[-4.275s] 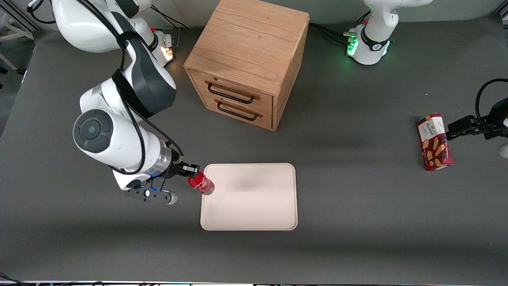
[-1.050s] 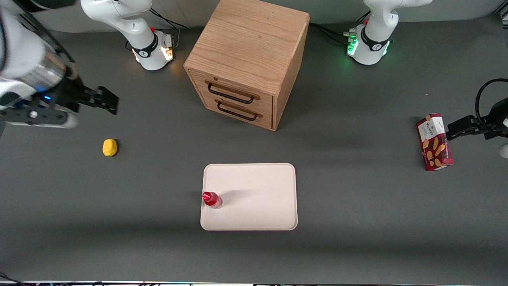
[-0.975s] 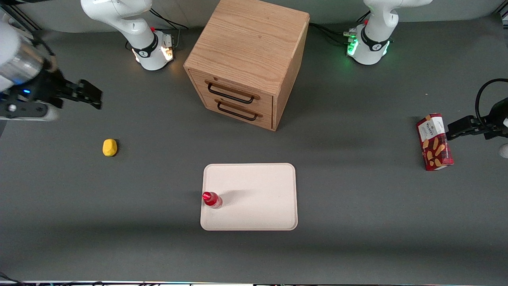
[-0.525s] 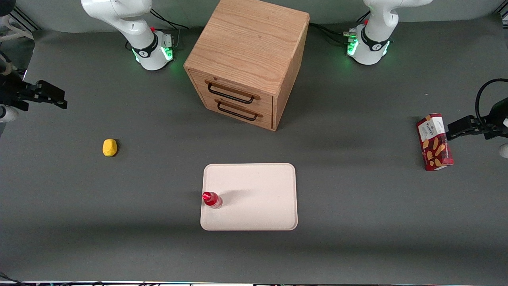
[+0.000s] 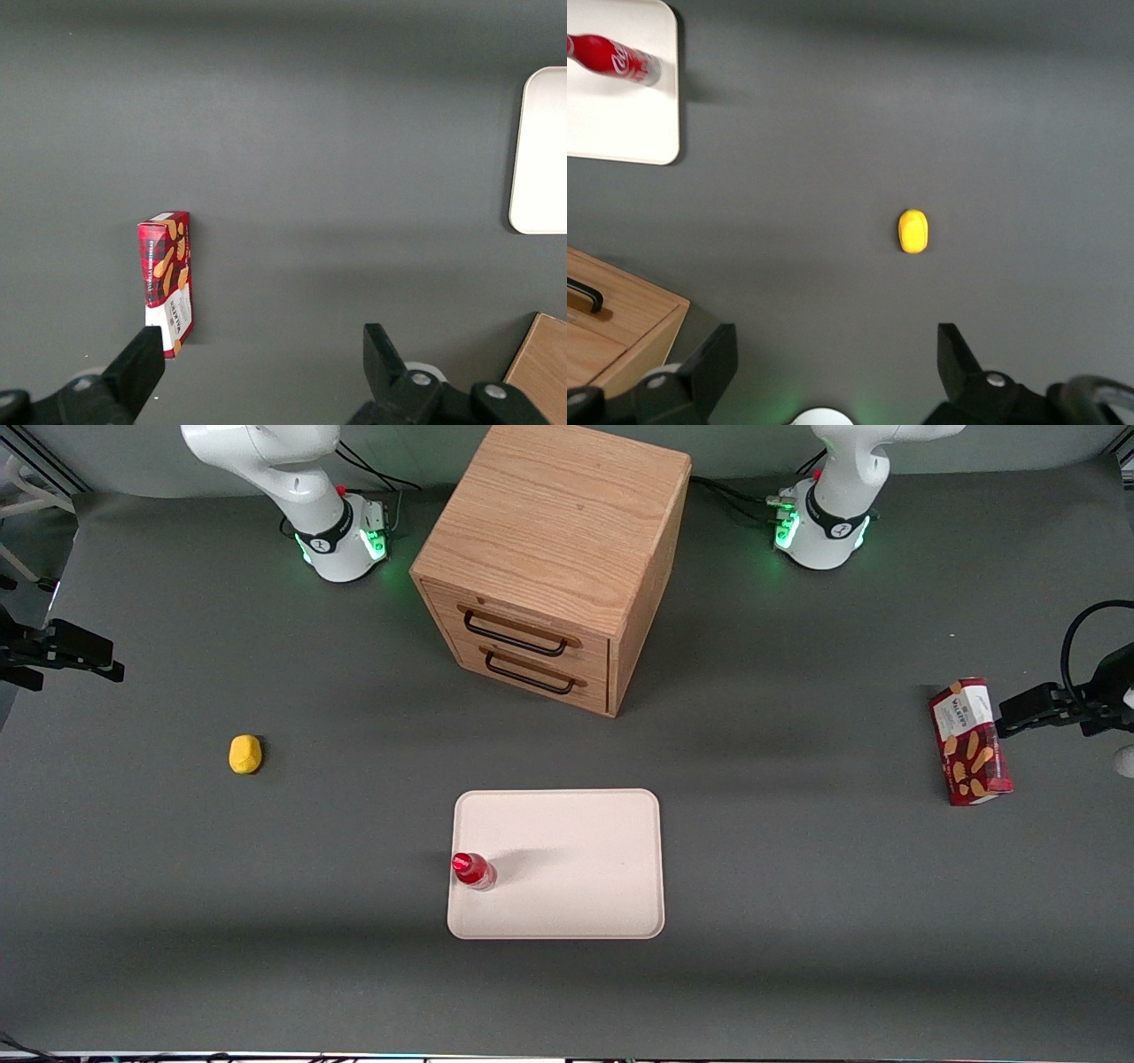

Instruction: Place coke bottle on tray

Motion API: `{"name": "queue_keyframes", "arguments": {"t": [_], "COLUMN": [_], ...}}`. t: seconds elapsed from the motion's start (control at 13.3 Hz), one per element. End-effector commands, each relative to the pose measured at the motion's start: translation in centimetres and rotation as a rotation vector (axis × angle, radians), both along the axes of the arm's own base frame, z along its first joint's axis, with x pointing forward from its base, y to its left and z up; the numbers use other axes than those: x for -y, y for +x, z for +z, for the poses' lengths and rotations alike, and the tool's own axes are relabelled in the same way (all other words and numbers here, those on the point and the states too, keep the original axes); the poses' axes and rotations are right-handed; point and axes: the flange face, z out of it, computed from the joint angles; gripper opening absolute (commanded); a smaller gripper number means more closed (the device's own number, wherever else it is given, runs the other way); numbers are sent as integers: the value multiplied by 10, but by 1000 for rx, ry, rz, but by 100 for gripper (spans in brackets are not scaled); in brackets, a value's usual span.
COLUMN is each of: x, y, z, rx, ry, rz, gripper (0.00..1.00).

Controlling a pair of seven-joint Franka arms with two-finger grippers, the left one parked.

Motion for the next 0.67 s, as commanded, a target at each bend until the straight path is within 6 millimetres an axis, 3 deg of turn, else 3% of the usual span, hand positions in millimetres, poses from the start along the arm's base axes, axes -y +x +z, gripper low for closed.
{"name": "queue_keyframes", "arguments": {"t": [0.0, 0.6], "x": [-4, -3], "y": [6, 7], "z": [-9, -5], "rx": [4, 15], "ry": [19, 19], "rz": [12, 9], "gripper": [100, 100]}}
